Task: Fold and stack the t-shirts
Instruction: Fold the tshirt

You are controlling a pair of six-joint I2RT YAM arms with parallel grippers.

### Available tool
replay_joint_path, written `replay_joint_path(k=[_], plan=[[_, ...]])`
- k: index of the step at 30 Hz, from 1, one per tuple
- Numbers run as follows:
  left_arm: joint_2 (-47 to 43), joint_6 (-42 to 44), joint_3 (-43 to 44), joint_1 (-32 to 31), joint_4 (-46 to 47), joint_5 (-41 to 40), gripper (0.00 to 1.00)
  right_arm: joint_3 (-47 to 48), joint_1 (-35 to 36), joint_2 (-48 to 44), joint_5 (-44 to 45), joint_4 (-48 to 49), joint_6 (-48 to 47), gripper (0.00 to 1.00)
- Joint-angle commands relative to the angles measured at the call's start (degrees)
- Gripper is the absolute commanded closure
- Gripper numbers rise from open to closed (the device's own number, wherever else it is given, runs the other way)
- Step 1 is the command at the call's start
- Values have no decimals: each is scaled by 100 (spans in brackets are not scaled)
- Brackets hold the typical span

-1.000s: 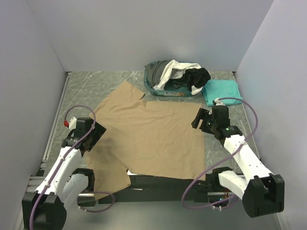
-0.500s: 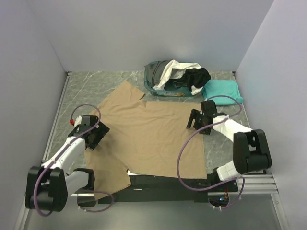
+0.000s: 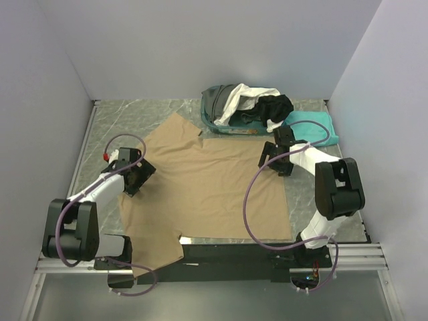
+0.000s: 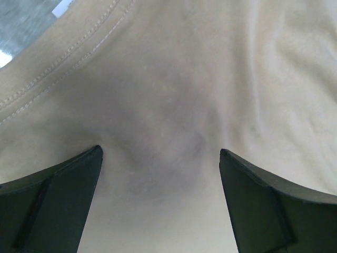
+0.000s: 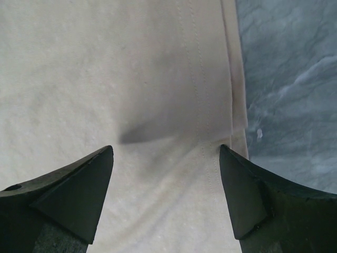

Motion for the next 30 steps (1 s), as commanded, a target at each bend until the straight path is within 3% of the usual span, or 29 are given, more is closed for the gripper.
replay_joint_path(k=[1,7,15,22,30], plan=[[264,171,272,16,380,-74,1,242,15,353,408,-302,55,12],[1046,259,624,16,530,14,1,540,6,599,443,-354,28,12],[1285,356,984,16,521,31,1,1006,6,749,715,-495,-33,12],[680,383,1196,16,301,40,1,831,-3,73,549,-337,-60,12],[-779,-39,142,-107,-401,49,1,-504,234,-1149,355,-310,283,12]])
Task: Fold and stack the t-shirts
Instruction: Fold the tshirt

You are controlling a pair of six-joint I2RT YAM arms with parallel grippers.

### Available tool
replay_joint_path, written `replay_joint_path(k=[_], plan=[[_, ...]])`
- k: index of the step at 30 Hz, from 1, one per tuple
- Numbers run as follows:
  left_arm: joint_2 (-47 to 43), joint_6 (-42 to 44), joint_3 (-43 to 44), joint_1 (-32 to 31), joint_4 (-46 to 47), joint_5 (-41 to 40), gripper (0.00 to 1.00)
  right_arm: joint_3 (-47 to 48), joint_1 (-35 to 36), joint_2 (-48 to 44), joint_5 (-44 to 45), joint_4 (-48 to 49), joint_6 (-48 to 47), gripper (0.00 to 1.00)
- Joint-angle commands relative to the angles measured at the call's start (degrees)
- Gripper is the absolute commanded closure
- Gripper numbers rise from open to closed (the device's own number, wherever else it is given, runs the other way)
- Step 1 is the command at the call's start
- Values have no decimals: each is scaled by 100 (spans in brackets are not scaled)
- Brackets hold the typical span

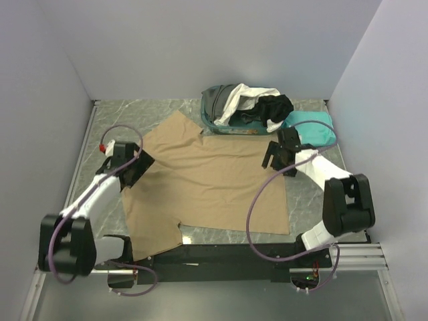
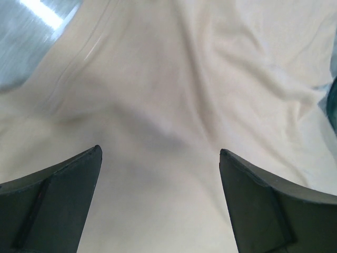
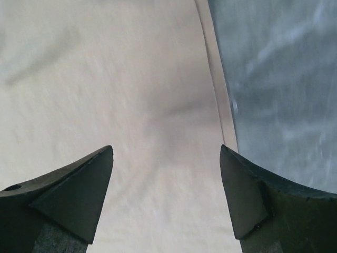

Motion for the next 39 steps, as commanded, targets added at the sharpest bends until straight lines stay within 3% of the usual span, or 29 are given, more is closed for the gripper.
replay_joint_path(k=[1,4,9,16,21,22,28,35,39], plan=[[-836,-269,-508,-203,-624,-115,1,-550,356,-533,8,-63,218,12],[-1286,-392,-930,-406,-766,-63,1,-841,761,-692,166,-151,323,12],[-1279,-349,-1273,-415,-389,60,1,-834,833,-253,96,51,411,12],[-77,20,-853,-363,192,114,1,-218,737,468,535,-99,324,11],[654,126,-597,-231,499,262,0,-7,368,749,360,24,191,11],[864,144,-536,-178,569,289,0,28,323,793,359,42,174,16],[1419,240,-52,-116,535,272,1,230,226,1013,386,121,68,16],[1367,311,299,-116,377,175,1,336,191,909,386,86,24,16],[841,258,203,-116,228,166,1,249,182,557,360,51,68,16]])
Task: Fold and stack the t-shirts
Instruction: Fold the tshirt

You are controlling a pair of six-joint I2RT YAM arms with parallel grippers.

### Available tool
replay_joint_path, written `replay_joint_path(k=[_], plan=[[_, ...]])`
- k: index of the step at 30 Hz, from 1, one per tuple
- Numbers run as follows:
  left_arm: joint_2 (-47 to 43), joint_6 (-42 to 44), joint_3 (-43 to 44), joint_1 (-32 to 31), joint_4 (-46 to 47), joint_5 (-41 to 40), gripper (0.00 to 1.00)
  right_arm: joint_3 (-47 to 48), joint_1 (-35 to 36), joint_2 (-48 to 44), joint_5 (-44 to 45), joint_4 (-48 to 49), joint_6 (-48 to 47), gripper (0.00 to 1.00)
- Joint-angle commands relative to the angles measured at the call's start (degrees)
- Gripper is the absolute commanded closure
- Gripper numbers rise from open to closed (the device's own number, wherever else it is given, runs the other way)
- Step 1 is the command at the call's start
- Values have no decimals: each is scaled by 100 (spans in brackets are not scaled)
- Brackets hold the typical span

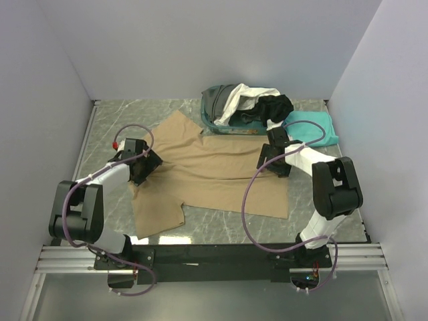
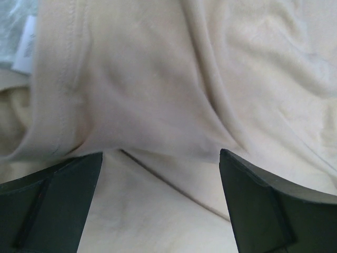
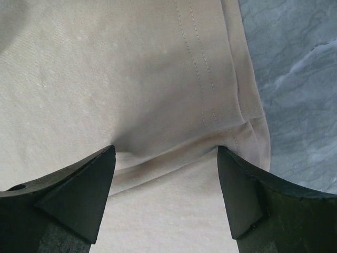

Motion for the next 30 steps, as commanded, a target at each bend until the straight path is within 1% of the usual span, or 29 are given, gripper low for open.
replay_joint_path(k=[1,3,5,10,11,12,14,15,16,17,18,19,20,21,22,23,24,25,27,30], plan=[[-504,81,-24,43,-454,-190,1,-29,-76,-357,45,35,-2,16],[-811,11,-51,43,-674,-435,0,-100,-76,-638,10,44,16,15],[-1058,-51,-112,43,-991,-498,0,-187,-84,-892,-43,44,-10,16],[-2174,-244,-436,-44,-1553,-358,0,-529,-76,-1578,-34,132,139,15],[-2349,-410,-490,-79,-1876,-384,1,-609,-84,-1858,-61,219,226,15],[-2638,-507,-542,-115,-2071,-428,1,-697,-76,-2009,-78,246,279,15],[-2921,-770,-709,-281,-2432,-472,0,-943,-84,-2412,-87,395,402,14],[-3175,-850,-797,-491,-2642,-429,1,-1022,-76,-2554,-148,457,429,14],[-3299,-894,-981,-632,-2653,-341,1,-1101,-84,-2686,-175,501,473,14],[-3413,-1138,-1069,-816,-2662,-262,1,-1206,-84,-2913,-193,571,516,13],[-3562,-1306,-1175,-1279,-2653,-305,1,-1251,-84,-3011,-201,589,534,13],[-3607,-1499,-1358,-1519,-2679,-340,0,-1295,-76,-3116,-184,598,569,13],[-3590,-1901,-1421,-1721,-2758,-445,1,-1304,-76,-3265,-167,589,596,13],[-3495,-2088,-1474,-2063,-2932,-463,0,-1321,-76,-3328,-166,580,579,13],[-3424,-2238,-1518,-2205,-3073,-498,0,-1339,-84,-3424,-149,580,587,12],[-3345,-2579,-1519,-2346,-3214,-612,1,-1348,-76,-3443,-140,545,579,12],[-3222,-2739,-1510,-2600,-3355,-682,1,-1357,-84,-3469,-123,545,570,12],[-3178,-3028,-1492,-2715,-3634,-735,1,-1392,-76,-3469,-105,545,561,12],[-3142,-3310,-1483,-2961,-3899,-797,2,-1418,-84,-3452,-79,528,552,12],[-3229,-3811,-1553,-3147,-4190,-824,5,-1453,-76,-3381,-96,527,543,12]])
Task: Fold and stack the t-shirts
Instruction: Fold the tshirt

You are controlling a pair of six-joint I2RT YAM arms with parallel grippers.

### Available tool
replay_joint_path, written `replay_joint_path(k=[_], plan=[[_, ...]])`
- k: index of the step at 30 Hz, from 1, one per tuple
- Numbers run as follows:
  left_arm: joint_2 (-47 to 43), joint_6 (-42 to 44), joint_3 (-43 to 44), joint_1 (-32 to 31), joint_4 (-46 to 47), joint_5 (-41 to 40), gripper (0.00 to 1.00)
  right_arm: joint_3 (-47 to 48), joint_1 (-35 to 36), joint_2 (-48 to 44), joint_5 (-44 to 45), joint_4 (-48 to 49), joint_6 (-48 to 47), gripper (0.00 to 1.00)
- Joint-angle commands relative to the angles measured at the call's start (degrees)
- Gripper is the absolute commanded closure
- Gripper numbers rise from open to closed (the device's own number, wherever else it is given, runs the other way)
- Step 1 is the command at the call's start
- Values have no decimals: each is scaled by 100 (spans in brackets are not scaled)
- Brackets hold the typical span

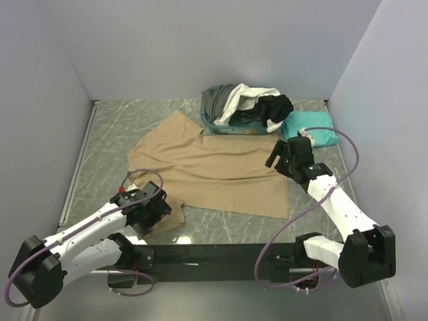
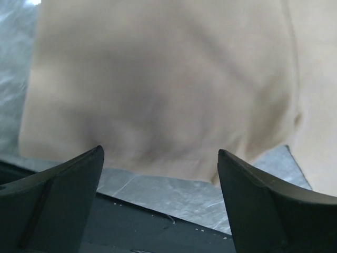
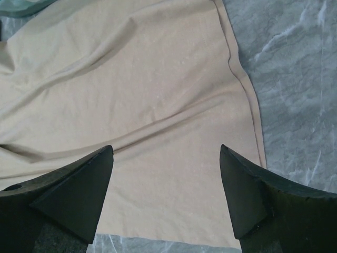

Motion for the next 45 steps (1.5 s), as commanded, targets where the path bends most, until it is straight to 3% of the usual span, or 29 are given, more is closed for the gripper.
replay_joint_path(k=[1,3,11,15,18,21,22,28,33,39,45], plan=[[-148,-962,-130,-153,-569,-238,8,-109,-38,28,57,204,19,12],[-288,-998,-236,-162,-499,-151,6,-92,-47,90,39,204,10,12],[34,-1508,-290,-153,-507,-616,22,-57,-39,231,4,204,-87,12],[290,-1447,-140,-153,-569,-668,39,-109,-47,213,65,169,-78,12],[335,-1377,-149,-153,-517,-642,59,-162,-65,169,101,143,-69,12],[309,-1297,-166,-153,-499,-616,85,-223,-74,117,206,2,-34,12],[283,-1297,-166,-153,-508,-616,98,-258,-74,64,224,-33,9,12],[142,-1122,53,-161,-718,-808,99,-557,-82,-409,-136,-436,264,13],[45,-718,369,-153,-859,-985,99,-803,-91,-867,-461,-1359,440,13],[-104,-357,256,-162,-596,-590,99,-1225,-74,-1482,-857,-1975,879,15],[-227,-225,615,-162,-921,-1045,99,-1454,-65,-1212,-796,-2108,1029,19]])
